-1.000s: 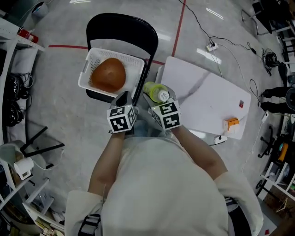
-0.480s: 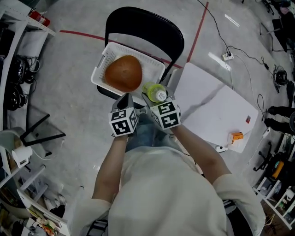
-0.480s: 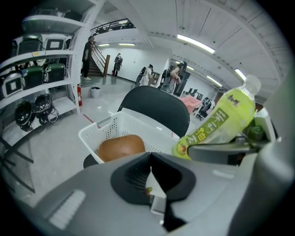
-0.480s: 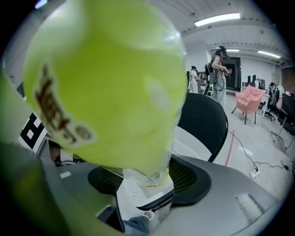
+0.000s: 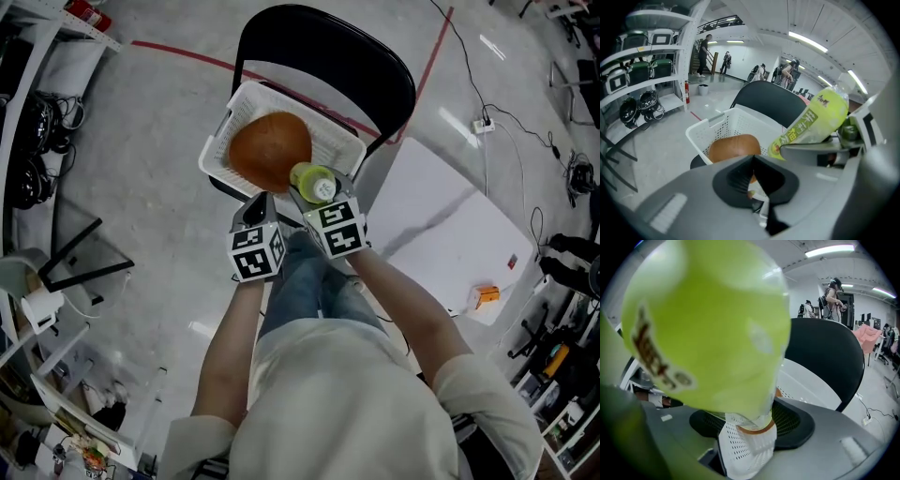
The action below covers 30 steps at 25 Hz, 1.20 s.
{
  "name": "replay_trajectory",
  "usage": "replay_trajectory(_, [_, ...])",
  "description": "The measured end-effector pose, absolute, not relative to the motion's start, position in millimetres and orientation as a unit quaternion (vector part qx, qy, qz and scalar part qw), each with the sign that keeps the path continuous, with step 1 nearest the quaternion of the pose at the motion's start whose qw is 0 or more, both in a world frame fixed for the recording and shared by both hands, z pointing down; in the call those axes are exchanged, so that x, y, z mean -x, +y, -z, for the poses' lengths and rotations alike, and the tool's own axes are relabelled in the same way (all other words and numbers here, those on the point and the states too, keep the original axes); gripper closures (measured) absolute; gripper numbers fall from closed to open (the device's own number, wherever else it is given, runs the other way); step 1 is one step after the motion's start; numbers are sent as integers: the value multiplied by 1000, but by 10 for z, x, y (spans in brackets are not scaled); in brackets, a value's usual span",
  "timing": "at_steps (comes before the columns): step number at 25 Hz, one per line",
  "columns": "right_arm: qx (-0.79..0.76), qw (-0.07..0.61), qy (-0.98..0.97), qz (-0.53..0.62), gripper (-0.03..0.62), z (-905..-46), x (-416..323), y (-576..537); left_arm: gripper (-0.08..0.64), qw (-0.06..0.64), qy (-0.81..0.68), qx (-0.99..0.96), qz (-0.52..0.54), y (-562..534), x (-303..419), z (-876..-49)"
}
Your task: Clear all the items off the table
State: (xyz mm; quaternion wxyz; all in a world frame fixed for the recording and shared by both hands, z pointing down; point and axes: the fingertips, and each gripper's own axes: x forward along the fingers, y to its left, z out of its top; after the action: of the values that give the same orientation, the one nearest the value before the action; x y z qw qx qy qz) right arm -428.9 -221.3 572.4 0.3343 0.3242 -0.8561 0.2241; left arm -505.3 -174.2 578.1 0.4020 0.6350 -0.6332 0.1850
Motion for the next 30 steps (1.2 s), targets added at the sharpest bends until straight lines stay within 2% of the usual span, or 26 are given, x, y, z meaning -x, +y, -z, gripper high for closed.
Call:
replay_trajectory(17, [-287,386,-845,-234,302,-6677,4781,-2484,551,435,-650,-599,-169,-2073,5442,-6315])
replay_trajectory(30, [-276,418,-831,-240,299,-7249,4955,-2530,551,438,-654,-595,-163,-2199,5542,-6323])
